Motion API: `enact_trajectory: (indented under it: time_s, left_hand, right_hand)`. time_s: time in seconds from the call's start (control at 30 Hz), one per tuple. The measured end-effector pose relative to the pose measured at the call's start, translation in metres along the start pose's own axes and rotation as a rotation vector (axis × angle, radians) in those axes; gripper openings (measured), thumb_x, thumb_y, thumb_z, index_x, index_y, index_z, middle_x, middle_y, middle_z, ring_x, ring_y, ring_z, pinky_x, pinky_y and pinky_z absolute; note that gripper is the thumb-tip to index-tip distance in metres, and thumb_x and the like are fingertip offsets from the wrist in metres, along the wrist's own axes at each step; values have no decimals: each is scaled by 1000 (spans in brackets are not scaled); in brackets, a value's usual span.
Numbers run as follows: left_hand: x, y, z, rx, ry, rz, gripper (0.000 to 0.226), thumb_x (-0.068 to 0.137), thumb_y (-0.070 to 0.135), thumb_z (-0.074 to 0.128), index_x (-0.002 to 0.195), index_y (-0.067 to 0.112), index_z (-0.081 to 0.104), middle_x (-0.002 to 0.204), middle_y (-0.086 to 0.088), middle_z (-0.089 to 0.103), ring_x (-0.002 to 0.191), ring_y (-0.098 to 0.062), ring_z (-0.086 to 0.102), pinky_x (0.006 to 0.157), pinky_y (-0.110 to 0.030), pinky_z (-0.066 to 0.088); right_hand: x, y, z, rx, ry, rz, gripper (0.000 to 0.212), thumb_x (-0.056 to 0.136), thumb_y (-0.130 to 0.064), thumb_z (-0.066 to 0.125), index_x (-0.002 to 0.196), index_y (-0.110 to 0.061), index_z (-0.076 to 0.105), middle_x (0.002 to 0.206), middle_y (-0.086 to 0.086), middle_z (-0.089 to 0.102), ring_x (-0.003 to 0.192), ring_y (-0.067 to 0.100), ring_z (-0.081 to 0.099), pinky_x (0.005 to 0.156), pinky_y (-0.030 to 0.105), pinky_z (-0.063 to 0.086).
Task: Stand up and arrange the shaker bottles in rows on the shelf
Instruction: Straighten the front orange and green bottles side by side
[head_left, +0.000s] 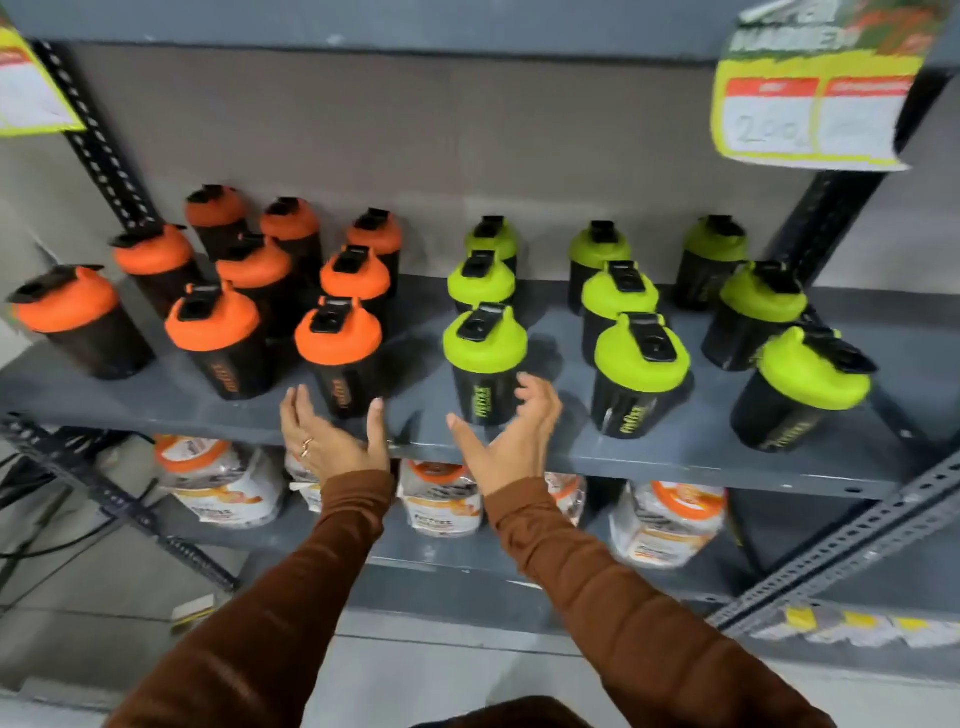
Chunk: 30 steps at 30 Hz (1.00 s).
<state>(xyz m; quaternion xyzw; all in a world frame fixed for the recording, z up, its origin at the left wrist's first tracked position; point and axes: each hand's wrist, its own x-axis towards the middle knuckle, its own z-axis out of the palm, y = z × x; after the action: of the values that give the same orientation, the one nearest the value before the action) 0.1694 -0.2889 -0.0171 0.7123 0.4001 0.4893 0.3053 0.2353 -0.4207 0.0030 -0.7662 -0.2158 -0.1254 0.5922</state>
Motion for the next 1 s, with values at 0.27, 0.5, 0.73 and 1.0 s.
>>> enact_trajectory:
  time_s: [0.27, 0.5, 0.73, 1.0]
  left_hand:
    - [67, -46, -7, -154, -477, -151, 115, 53, 24, 87, 140, 10, 12, 147, -17, 27, 134, -25, 27, 111, -36, 22]
    - [84, -44, -3, -59, -627, -106, 90, 53, 30, 86, 128, 14, 39, 127, -14, 55, 115, -33, 51, 101, -48, 40]
    - [91, -39, -6, 18, -578, -60, 71, 57, 31, 84, 117, 13, 52, 118, -14, 63, 110, -34, 55, 96, -38, 41]
    - [91, -36, -12, 26, -620, -97, 66, 57, 33, 84, 111, 11, 54, 114, -14, 65, 105, -33, 58, 93, -39, 44]
  right_hand:
    - [11, 9, 49, -35, 54, 333, 120, 55, -14, 89, 144, -3, 10, 149, 21, 22, 139, 30, 23, 113, 29, 18]
    - [27, 11, 49, -175, 59, 430, 100, 64, -17, 84, 141, -3, 23, 143, 19, 41, 130, 33, 42, 109, 38, 34]
    - [35, 11, 40, -246, -51, 420, 76, 61, -27, 86, 123, -6, 47, 123, 15, 62, 112, 32, 58, 97, 38, 46]
    - [36, 14, 33, -256, -122, 430, 70, 60, -32, 86, 116, -10, 51, 115, 12, 66, 106, 28, 61, 93, 34, 48]
